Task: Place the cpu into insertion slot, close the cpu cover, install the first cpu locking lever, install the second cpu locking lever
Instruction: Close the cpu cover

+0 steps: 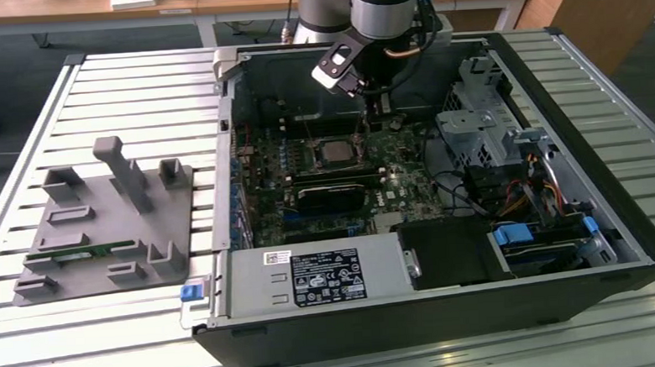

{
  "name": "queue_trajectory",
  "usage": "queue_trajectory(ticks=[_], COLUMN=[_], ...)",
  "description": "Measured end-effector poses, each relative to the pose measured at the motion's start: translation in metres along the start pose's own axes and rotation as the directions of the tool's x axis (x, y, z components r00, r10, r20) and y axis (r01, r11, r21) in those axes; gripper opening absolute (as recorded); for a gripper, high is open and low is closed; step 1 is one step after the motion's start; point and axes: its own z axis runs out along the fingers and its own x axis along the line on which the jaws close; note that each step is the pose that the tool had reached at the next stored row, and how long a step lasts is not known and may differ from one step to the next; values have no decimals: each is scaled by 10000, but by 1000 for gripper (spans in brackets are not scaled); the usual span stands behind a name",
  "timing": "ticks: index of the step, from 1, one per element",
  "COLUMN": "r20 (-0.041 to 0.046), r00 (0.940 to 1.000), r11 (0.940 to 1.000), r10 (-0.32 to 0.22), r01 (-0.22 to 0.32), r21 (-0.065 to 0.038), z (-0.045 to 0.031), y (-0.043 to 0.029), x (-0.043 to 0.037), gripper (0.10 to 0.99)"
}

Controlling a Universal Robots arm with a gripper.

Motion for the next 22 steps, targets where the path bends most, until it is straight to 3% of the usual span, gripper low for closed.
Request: queue_trajectory(ticks=[22], r20=[1], r00=[10000], r11=[10000], r10=[0], r01=[0], r21=[0], z=[-8], y=[-132], x=[-3], gripper=[106])
